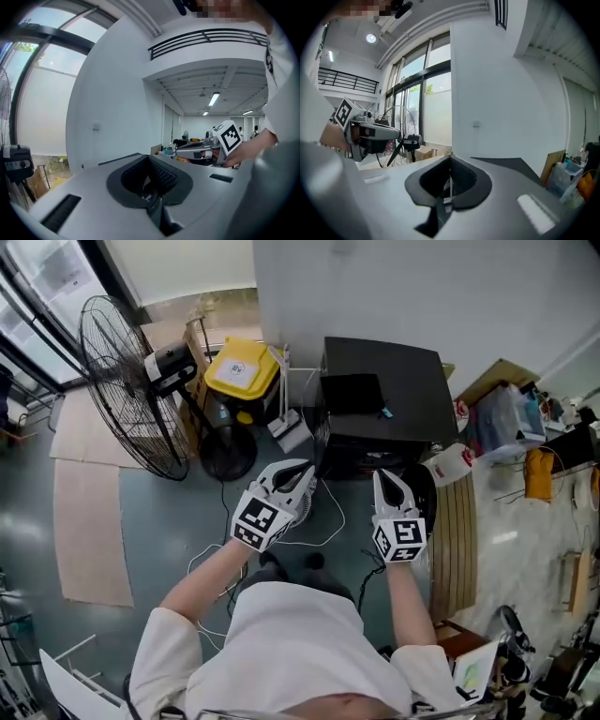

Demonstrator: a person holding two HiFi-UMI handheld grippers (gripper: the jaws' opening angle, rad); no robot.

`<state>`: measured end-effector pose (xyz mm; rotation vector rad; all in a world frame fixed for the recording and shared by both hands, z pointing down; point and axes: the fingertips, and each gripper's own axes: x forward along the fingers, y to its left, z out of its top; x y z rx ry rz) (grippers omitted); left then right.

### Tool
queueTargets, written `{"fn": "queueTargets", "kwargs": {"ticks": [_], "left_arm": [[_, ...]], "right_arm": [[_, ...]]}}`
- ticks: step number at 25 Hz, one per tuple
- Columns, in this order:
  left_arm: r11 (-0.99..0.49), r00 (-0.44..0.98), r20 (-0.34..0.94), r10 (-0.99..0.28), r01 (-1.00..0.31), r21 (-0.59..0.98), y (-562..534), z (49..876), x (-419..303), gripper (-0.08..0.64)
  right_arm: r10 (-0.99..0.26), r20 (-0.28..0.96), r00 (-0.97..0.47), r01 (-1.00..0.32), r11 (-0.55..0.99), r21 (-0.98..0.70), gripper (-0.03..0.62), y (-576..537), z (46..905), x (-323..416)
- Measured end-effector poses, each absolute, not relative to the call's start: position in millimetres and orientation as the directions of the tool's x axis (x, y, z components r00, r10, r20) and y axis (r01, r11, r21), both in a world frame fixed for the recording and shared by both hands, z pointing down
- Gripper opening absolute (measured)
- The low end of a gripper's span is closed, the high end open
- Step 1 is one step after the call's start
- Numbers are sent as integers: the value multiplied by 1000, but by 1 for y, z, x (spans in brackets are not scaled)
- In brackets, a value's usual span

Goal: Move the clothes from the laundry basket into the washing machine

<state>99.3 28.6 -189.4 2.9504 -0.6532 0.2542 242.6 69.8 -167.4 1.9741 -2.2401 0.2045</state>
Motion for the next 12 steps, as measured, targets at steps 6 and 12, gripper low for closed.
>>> {"fn": "queueTargets", "kwargs": {"ticks": [6,12], "left_arm": [[-886,882,188,-432,-454,93,26,-214,75,6],[-875,869,210,-448,-474,94,35,-235,48,5]], "right_arm": [[-970,218,-105,-994,111,13,11,85,-197,237],[-973,200,-114,-993,105,-58,11,100,-221,227]]}}
